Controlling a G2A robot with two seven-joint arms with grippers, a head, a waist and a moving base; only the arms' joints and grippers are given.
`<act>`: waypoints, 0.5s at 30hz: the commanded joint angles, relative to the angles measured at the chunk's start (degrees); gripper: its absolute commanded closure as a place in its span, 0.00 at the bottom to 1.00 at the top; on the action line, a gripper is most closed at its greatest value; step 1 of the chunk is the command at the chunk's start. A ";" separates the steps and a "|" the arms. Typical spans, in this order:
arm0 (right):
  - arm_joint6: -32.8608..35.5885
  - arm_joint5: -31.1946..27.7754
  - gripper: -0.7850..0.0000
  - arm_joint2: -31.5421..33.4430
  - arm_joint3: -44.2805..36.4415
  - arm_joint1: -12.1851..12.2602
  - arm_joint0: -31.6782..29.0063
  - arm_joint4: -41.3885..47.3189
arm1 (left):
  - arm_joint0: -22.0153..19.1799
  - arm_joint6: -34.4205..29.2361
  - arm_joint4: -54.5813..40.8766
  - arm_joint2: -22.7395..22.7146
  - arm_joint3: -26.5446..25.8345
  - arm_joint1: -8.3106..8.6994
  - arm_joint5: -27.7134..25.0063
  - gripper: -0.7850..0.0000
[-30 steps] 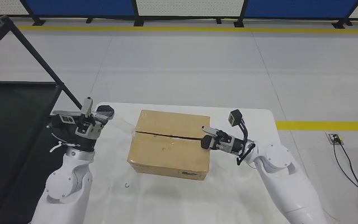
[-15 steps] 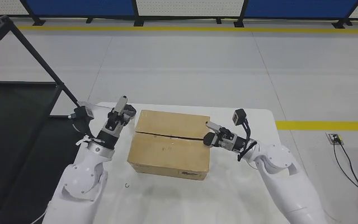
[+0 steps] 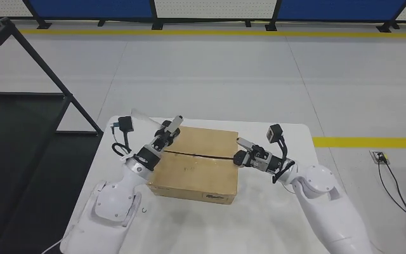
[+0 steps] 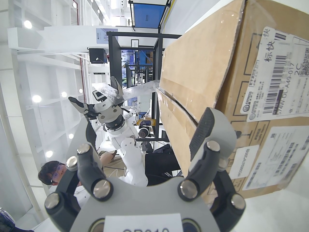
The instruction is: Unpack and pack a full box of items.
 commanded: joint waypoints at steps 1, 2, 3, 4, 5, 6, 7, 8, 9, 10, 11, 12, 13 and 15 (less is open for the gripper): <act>-0.19 -0.21 0.00 0.21 0.02 0.02 -0.07 0.27 | -0.39 0.15 1.13 1.04 0.24 -0.16 0.16 0.00; -0.23 -0.37 0.00 0.29 0.03 0.03 -0.13 0.47 | -0.60 0.30 1.51 1.53 0.36 -0.26 0.27 0.00; -0.32 -0.57 0.00 0.48 0.06 0.06 -0.16 0.64 | -0.82 0.41 1.84 2.05 0.47 -0.37 0.36 0.00; -0.30 -0.70 0.00 0.66 0.09 0.08 -0.20 0.83 | -1.11 0.56 2.35 2.52 0.64 -0.46 0.43 0.00; -0.23 -0.82 0.00 0.85 0.11 0.13 -0.24 0.91 | -1.38 0.82 2.70 2.96 0.88 -0.57 0.49 0.00; -0.20 -0.94 0.00 1.06 0.10 0.17 -0.29 1.02 | -1.66 1.02 2.89 3.40 1.14 -0.69 0.53 0.00; -0.16 -0.98 0.00 1.30 0.08 0.23 -0.39 1.08 | -2.13 1.18 3.11 3.94 1.65 -0.84 0.78 0.00; -0.12 -0.99 0.00 1.45 0.04 0.28 -0.46 1.09 | -2.48 1.31 3.17 4.29 2.04 -0.96 0.88 0.00; -0.14 -1.00 0.00 1.55 0.01 0.31 -0.51 1.10 | -2.69 1.35 3.21 4.53 2.29 -1.03 0.93 0.00; -0.17 -1.00 0.00 1.69 -0.04 0.35 -0.59 1.13 | -2.99 1.36 3.32 4.89 2.64 -1.14 0.99 0.00; -0.18 -0.96 0.00 1.79 -0.10 0.39 -0.68 1.04 | -3.26 1.32 3.47 5.24 2.98 -1.24 1.03 0.00; -0.24 -0.91 0.00 1.94 -0.17 0.43 -0.77 1.05 | -3.50 1.38 3.67 5.55 3.29 -1.34 1.09 0.00; -0.30 -0.90 0.00 2.09 -0.23 0.47 -0.87 1.07 | -3.71 1.35 3.89 5.89 3.64 -1.43 1.14 0.00; -0.32 -0.84 0.00 2.41 -0.36 0.56 -1.05 1.18 | -4.19 1.32 4.30 6.46 4.39 -1.61 1.24 0.00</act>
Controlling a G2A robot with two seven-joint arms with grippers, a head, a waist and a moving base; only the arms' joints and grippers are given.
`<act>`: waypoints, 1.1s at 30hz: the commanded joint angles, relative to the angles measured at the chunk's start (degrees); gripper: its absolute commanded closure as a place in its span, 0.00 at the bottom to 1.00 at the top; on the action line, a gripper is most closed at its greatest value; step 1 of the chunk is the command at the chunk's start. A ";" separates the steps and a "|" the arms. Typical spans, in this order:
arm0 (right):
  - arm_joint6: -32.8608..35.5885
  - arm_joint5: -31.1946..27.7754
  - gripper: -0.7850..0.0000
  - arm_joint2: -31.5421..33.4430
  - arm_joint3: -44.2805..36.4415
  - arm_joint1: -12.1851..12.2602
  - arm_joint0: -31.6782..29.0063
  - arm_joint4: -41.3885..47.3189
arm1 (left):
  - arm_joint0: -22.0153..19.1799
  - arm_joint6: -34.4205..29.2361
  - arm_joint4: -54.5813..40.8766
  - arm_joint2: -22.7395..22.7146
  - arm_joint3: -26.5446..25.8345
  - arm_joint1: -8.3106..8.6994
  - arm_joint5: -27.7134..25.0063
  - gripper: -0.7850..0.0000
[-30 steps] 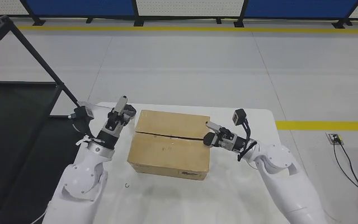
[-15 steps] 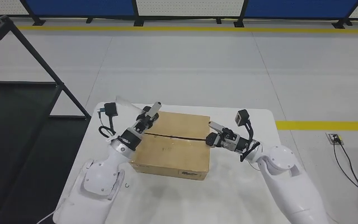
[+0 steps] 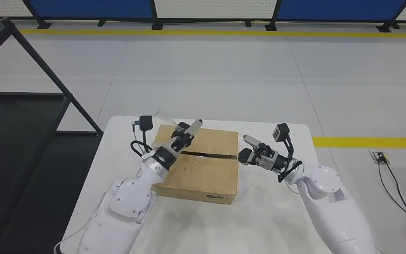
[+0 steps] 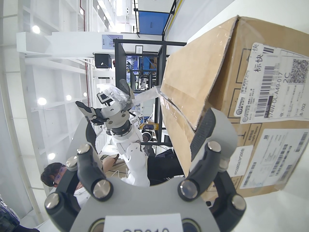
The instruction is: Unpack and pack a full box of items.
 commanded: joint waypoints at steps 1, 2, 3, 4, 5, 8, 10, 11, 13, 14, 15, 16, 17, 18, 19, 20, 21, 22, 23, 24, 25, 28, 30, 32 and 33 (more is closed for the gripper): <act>-0.04 -0.03 0.00 0.33 -0.15 0.08 -0.16 0.14 | -0.41 -0.04 0.30 0.53 0.73 -0.17 0.06 0.00; -0.01 -0.04 0.00 0.50 -0.18 0.13 -0.26 0.23 | -0.63 -0.13 0.52 0.75 1.07 -0.25 0.07 0.00; 0.05 -0.07 0.00 0.73 -0.24 0.18 -0.36 0.39 | -0.81 -0.23 0.67 0.97 1.40 -0.33 0.10 0.00; 0.13 -0.19 0.00 0.97 -0.31 0.23 -0.48 0.63 | -0.98 -0.32 0.79 1.18 1.68 -0.40 0.05 0.00; 0.30 -0.30 0.00 1.24 -0.36 0.28 -0.62 0.99 | -1.14 -0.35 0.93 1.36 1.91 -0.48 0.02 0.00; 0.59 -0.72 0.00 2.12 -0.29 0.47 -1.05 1.60 | -1.62 -0.54 1.15 1.88 2.51 -0.71 0.00 0.00; 0.62 -0.94 0.00 2.71 -0.26 0.60 -1.34 1.91 | -1.93 -0.90 1.61 2.33 2.84 -0.85 0.12 0.00; 0.63 -1.07 0.00 2.95 -0.29 0.65 -1.49 2.05 | -2.10 -1.12 1.91 2.61 3.02 -0.93 0.19 0.00; 0.64 -1.21 0.00 3.35 -0.27 0.75 -1.78 2.30 | -2.49 -1.69 2.47 3.26 3.42 -1.09 0.30 0.00; 0.58 -1.29 0.00 3.55 -0.23 0.80 -1.93 2.39 | -2.65 -1.74 2.70 3.58 3.63 -1.19 0.35 0.00; 0.61 -1.43 0.00 3.76 -0.25 0.85 -2.12 2.60 | -2.90 -1.92 2.85 4.04 3.87 -1.33 0.44 0.00; 0.57 -1.55 0.00 3.94 -0.19 0.90 -2.27 2.74 | -3.11 -1.99 2.95 4.40 4.04 -1.45 0.48 0.00; 0.52 -1.68 0.00 4.12 -0.15 0.94 -2.43 2.83 | -3.32 -2.07 3.18 4.77 4.24 -1.56 0.55 0.00; 0.49 -1.66 0.00 4.22 -0.12 0.97 -2.53 2.87 | -3.45 -2.07 3.30 5.01 4.34 -1.64 0.60 0.00; 0.40 -1.81 0.00 4.47 -0.14 1.02 -2.72 3.07 | -3.69 -2.08 3.51 5.45 4.55 -1.79 0.65 0.00; 0.37 -1.87 0.00 4.61 -0.12 1.06 -2.84 3.15 | -3.79 -2.16 3.56 5.70 4.67 -1.87 0.68 0.00; 0.36 -1.92 0.00 4.83 -0.13 1.11 -3.02 3.32 | -3.98 -2.19 3.68 6.04 4.85 -2.00 0.72 0.00; 0.31 -2.07 0.00 5.07 -0.20 1.16 -3.21 3.46 | -4.18 -2.18 3.87 6.39 5.08 -2.12 0.79 0.00; 0.31 -2.19 0.00 5.28 -0.24 1.21 -3.42 3.56 | -4.40 -2.22 4.06 6.75 5.32 -2.24 0.81 0.00; 0.28 -2.29 0.00 5.49 -0.29 1.27 -3.63 3.63 | -4.63 -2.16 4.24 7.10 5.63 -2.38 0.89 0.00; 0.27 -2.33 0.00 5.71 -0.32 1.32 -3.83 3.77 | -4.89 -2.09 4.41 7.47 5.96 -2.52 0.96 0.00; 0.24 -2.46 0.00 6.33 -0.48 1.48 -4.39 4.06 | -5.77 -1.72 4.62 8.52 7.08 -2.99 1.12 0.00; 0.19 -2.63 0.00 6.88 -0.62 1.62 -4.85 4.22 | -6.53 -1.33 4.71 9.36 7.99 -3.40 1.26 0.00; 0.11 -2.73 0.00 7.30 -0.77 1.72 -5.22 4.38 | -7.05 -1.01 4.77 9.95 8.63 -3.70 1.34 0.00; 0.09 -2.87 0.00 7.59 -0.91 1.79 -5.47 4.48 | -7.37 -0.82 4.82 10.29 9.01 -3.88 1.42 0.00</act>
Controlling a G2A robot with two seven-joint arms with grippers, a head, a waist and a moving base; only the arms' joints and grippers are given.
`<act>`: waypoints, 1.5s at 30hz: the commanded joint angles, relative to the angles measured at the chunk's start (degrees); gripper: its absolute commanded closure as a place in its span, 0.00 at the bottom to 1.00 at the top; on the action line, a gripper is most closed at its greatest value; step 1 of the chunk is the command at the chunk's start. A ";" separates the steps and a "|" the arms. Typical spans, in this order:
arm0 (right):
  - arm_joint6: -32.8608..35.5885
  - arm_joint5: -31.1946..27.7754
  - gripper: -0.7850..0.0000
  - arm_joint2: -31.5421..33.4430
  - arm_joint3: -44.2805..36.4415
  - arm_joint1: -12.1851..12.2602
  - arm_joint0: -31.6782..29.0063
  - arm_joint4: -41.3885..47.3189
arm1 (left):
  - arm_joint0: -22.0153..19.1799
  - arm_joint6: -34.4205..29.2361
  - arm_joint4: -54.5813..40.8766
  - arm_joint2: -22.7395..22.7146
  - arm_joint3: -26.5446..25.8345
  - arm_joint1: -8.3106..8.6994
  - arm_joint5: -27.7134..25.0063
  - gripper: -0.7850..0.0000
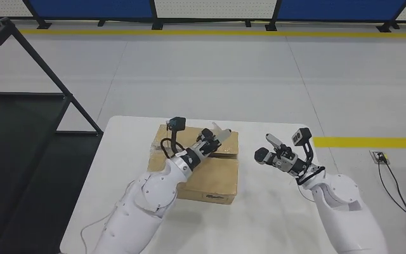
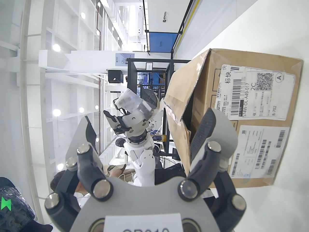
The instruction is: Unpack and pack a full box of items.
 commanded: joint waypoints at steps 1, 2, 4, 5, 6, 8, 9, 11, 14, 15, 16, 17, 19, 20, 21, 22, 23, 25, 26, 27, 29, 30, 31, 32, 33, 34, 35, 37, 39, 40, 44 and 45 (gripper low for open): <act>-0.07 -0.19 0.00 0.57 -0.27 0.13 -0.53 0.25 | -0.61 0.36 0.14 0.73 0.84 -0.36 0.12 0.00; -0.08 -0.31 0.00 0.79 -0.42 0.18 -0.72 0.34 | -0.81 0.50 0.17 0.97 1.13 -0.48 0.13 0.00; -0.09 -0.60 0.00 1.57 -0.86 0.35 -1.51 0.66 | -1.40 0.73 0.32 1.90 2.21 -0.92 0.15 0.00; -0.12 -0.68 0.00 1.78 -0.99 0.41 -1.73 0.66 | -1.56 0.81 0.34 2.14 2.49 -1.05 0.17 0.00; -0.17 -0.73 0.00 2.09 -1.16 0.48 -2.05 0.76 | -1.77 0.95 0.42 2.51 2.90 -1.23 0.10 0.00; -0.13 -0.83 0.00 2.63 -1.50 0.62 -2.66 0.90 | -2.14 1.32 0.65 3.19 3.66 -1.59 0.03 0.00; -0.13 -0.88 0.00 2.87 -1.66 0.68 -2.94 0.96 | -2.34 1.43 0.62 3.45 4.03 -1.77 0.00 0.00; -0.04 -1.11 0.00 3.31 -1.93 0.80 -3.50 1.17 | -2.70 1.61 0.80 3.97 4.67 -2.10 -0.01 0.00; 0.17 -1.35 0.00 3.87 -2.41 0.96 -4.25 1.48 | -3.09 1.91 0.81 4.48 5.42 -2.55 -0.06 0.00; 0.38 -1.52 0.00 4.01 -2.60 1.00 -4.50 1.71 | -3.18 1.91 0.90 4.62 5.57 -2.68 -0.10 0.00; 0.67 -1.64 0.00 4.16 -2.75 1.04 -4.72 1.97 | -3.22 1.97 0.96 4.70 5.65 -2.79 -0.09 0.00; 0.81 -1.71 0.00 4.29 -2.86 1.09 -4.89 2.09 | -3.20 2.00 1.12 4.77 5.59 -2.89 -0.21 0.00; 1.20 -1.85 0.00 4.37 -3.07 1.15 -5.08 2.29 | -3.08 1.95 1.40 4.62 5.23 -3.00 -0.33 0.00; 1.48 -1.93 0.00 4.36 -3.10 1.17 -5.10 2.49 | -2.95 1.93 1.40 4.31 4.80 -3.00 -0.43 0.00; 1.65 -2.00 0.00 4.38 -3.07 1.20 -5.07 2.61 | -2.72 1.89 1.01 3.77 4.16 -2.98 -0.53 0.00; 1.84 -1.92 0.00 4.36 -3.12 1.23 -4.99 2.62 | -2.44 1.69 0.51 3.02 3.31 -2.90 -0.61 0.00; 2.07 -1.84 0.00 4.33 -3.26 1.25 -4.82 2.67 | -2.09 1.54 0.18 2.04 2.19 -2.76 -0.72 0.00; 2.60 -1.57 0.00 4.22 -3.66 1.30 -4.35 2.87 | -0.79 0.97 -1.45 -0.61 -0.72 -2.34 -0.94 0.00; 2.81 -1.42 0.00 4.11 -4.01 1.33 -4.06 2.62 | 0.03 0.47 -2.31 -2.31 -2.49 -2.04 -1.04 0.00; 2.94 -1.18 0.00 3.96 -4.43 1.36 -3.74 2.25 | 1.01 -0.03 -2.73 -4.18 -4.32 -1.68 -1.17 0.00; 3.18 -0.54 0.00 3.46 -5.48 1.41 -2.97 1.41 | 3.17 -1.16 -4.03 -8.31 -8.03 -0.95 -1.18 0.00; 3.25 -0.13 0.00 3.09 -6.12 1.41 -2.52 1.04 | 4.36 -1.72 -4.80 -10.67 -9.88 -0.56 -1.22 0.00; 3.33 0.15 0.00 2.70 -6.79 1.40 -2.06 0.72 | 5.56 -2.26 -5.37 -12.99 -11.57 -0.19 -1.21 0.00; 3.51 0.51 0.00 2.17 -7.48 1.38 -1.53 0.23 | 6.87 -2.92 -6.04 -15.46 -13.20 0.20 -1.28 0.00; 3.63 0.99 0.00 1.60 -8.08 1.34 -0.96 -0.10 | 8.31 -3.75 -6.86 -17.95 -14.67 0.58 -1.37 0.00; 3.77 1.50 0.00 0.89 -8.69 1.30 -0.28 -0.62 | 9.70 -4.67 -7.93 -20.50 -15.99 0.94 -1.28 0.00; 4.04 2.15 0.00 0.00 -9.18 1.23 0.49 -1.17 | 10.96 -5.48 -8.51 -23.09 -17.22 1.30 -1.50 0.00; 4.40 3.47 0.00 -1.97 -9.68 1.05 2.35 -2.37 | 13.70 -7.14 -9.66 -27.92 -18.89 1.97 -2.19 0.00; 4.85 4.75 0.00 -4.12 -9.43 0.77 4.55 -2.95 | 16.31 -8.73 -11.08 -32.54 -19.67 2.55 -3.01 0.00; 5.12 5.23 0.00 -5.13 -9.02 0.61 5.69 -3.07 | 17.53 -9.45 -11.64 -34.47 -19.86 2.79 -3.57 0.00; 5.44 6.95 0.00 -9.26 -6.37 -0.13 10.51 -3.93 | 22.44 -12.25 -13.24 -40.92 -18.99 3.63 -6.48 0.00; 5.57 7.27 0.00 -10.28 -5.58 -0.34 11.60 -3.98 | 23.48 -12.57 -13.17 -42.05 -18.68 3.79 -7.03 0.00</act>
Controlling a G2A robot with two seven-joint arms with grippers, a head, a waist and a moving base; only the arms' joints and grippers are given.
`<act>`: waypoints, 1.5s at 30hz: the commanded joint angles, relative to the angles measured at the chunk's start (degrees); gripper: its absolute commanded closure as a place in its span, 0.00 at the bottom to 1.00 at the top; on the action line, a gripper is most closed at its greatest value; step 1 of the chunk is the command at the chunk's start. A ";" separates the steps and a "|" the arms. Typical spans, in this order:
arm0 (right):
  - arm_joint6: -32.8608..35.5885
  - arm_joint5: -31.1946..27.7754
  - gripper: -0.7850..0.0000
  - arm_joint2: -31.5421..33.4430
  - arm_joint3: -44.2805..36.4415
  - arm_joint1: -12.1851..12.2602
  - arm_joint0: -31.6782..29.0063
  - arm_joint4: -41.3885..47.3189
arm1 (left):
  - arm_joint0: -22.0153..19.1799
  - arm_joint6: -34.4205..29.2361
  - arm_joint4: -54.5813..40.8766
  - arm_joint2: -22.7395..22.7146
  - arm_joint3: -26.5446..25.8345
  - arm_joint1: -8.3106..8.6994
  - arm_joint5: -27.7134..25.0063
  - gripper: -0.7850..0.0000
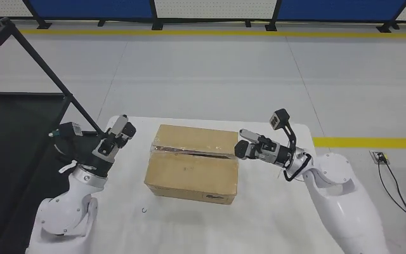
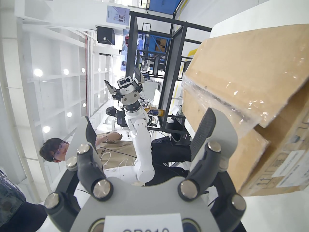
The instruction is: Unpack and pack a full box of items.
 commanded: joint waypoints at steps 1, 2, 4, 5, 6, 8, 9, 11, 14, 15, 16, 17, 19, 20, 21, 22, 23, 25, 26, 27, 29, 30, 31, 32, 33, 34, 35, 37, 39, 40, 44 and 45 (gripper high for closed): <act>0.03 0.52 0.00 -1.96 1.72 -0.40 2.25 -0.16 | 2.17 -0.67 -0.16 -2.10 0.69 0.27 -1.20 0.00; -0.08 0.64 0.00 -2.83 2.61 -0.61 3.13 -0.23 | 2.95 -0.94 -0.74 -2.68 1.06 0.35 -1.59 0.00; -0.03 1.07 0.00 -4.86 4.68 -1.08 4.94 -0.56 | 4.16 -1.09 -1.94 -3.65 1.83 0.50 -2.38 0.00; -0.07 1.18 0.00 -5.41 5.28 -1.21 5.40 -0.70 | 4.40 -1.15 -2.37 -3.84 2.04 0.53 -2.51 0.00; 0.01 1.25 0.00 -6.19 6.10 -1.40 5.94 -0.78 | 4.72 -1.10 -2.78 -4.07 2.29 0.58 -2.73 0.00; 0.07 1.11 0.00 -7.37 7.70 -1.69 6.63 -0.93 | 5.18 -1.26 -3.27 -4.24 2.70 0.67 -3.16 0.00; 0.24 1.05 0.00 -7.85 8.40 -1.81 6.76 -0.91 | 5.28 -1.29 -3.34 -4.27 2.89 0.73 -3.26 0.00; 0.49 0.49 0.00 -8.47 9.46 -1.94 6.73 -1.06 | 5.39 -1.48 -3.60 -4.15 3.08 0.81 -3.24 0.00; 0.89 -0.70 0.00 -8.58 10.44 -1.96 6.22 -0.96 | 5.27 -1.76 -3.30 -3.74 3.26 0.96 -3.06 0.00; 0.99 -1.02 0.00 -8.46 10.69 -1.94 6.06 -0.90 | 5.17 -1.77 -3.26 -3.55 3.32 1.00 -3.00 0.00; 1.02 -1.35 0.00 -8.33 10.93 -1.91 5.86 -0.81 | 5.08 -1.84 -3.18 -3.34 3.35 1.03 -2.95 0.00; 1.04 -1.62 0.00 -8.18 11.12 -1.88 5.69 -0.74 | 4.99 -1.89 -3.09 -3.14 3.41 1.07 -2.92 0.00; 0.84 -2.21 0.00 -7.82 11.45 -1.80 5.31 -0.76 | 4.86 -1.90 -2.86 -2.78 3.45 1.17 -2.81 0.00; 0.77 -2.37 0.00 -7.77 11.49 -1.79 5.18 -0.80 | 4.83 -1.87 -2.79 -2.67 3.46 1.19 -2.80 0.00; 0.69 -2.61 0.00 -7.69 11.55 -1.77 5.02 -0.89 | 4.79 -1.83 -2.72 -2.55 3.51 1.23 -2.81 0.00; 0.55 -2.77 0.00 -7.65 11.61 -1.75 4.89 -1.08 | 4.78 -1.75 -2.77 -2.42 3.59 1.26 -2.77 0.00; 0.27 -2.96 0.00 -7.68 11.65 -1.73 4.77 -1.50 | 4.77 -1.75 -2.72 -2.31 3.63 1.30 -2.81 0.00; -0.56 -3.13 0.00 -7.98 11.52 -1.78 4.55 -2.34 | 4.82 -1.63 -2.68 -2.17 3.82 1.37 -2.82 0.00; -0.93 -3.04 0.00 -8.13 11.56 -1.82 4.48 -2.55 | 4.87 -1.53 -2.60 -2.13 3.90 1.41 -2.84 0.00; -1.23 -2.89 0.00 -8.30 11.60 -1.87 4.50 -2.77 | 4.94 -1.46 -2.64 -2.08 3.96 1.44 -2.86 0.00; -1.53 -2.68 0.00 -8.48 11.76 -1.95 4.65 -2.81 | 5.09 -1.15 -2.66 -2.03 4.02 1.51 -2.87 0.00; -1.56 -2.57 0.00 -8.59 11.88 -2.00 4.73 -2.80 | 5.16 -1.05 -2.61 -2.00 4.08 1.54 -2.84 0.00; -1.60 -2.48 0.00 -8.72 12.02 -2.05 4.83 -2.82 | 5.18 -0.88 -2.72 -1.99 4.13 1.57 -2.79 0.00; -1.64 -2.33 0.00 -8.87 12.14 -2.10 4.95 -2.85 | 5.21 -0.82 -2.74 -1.97 4.19 1.61 -2.83 0.00; -1.62 -2.17 0.00 -9.05 12.25 -2.16 5.08 -2.85 | 5.23 -0.66 -2.73 -1.98 4.29 1.64 -2.81 0.00; -1.58 -2.08 0.00 -9.25 12.34 -2.23 5.21 -2.88 | 5.24 -0.57 -2.74 -1.95 4.35 1.68 -2.85 0.00; -1.58 -2.01 0.00 -9.46 12.42 -2.30 5.38 -2.95 | 5.25 -0.53 -2.80 -1.93 4.47 1.71 -2.81 0.00; -1.57 -1.92 0.00 -9.87 12.65 -2.46 5.72 -2.89 | 5.24 -0.34 -2.86 -1.92 4.63 1.78 -2.83 0.00; -1.60 -1.64 0.00 -10.38 13.05 -2.66 6.16 -2.86 | 5.28 -0.27 -2.84 -1.96 4.76 1.86 -2.90 0.00; -1.61 -1.37 0.00 -10.81 13.36 -2.82 6.53 -2.85 | 5.35 -0.15 -2.96 -2.05 4.79 1.91 -2.93 0.00; -1.60 -0.91 0.00 -12.26 14.16 -3.38 7.64 -2.65 | 5.70 -0.02 -3.58 -2.56 4.88 2.07 -3.01 0.00; -1.64 -0.84 0.00 -12.71 14.38 -3.56 8.00 -2.60 | 5.85 -0.01 -3.71 -2.77 4.89 2.13 -3.12 0.00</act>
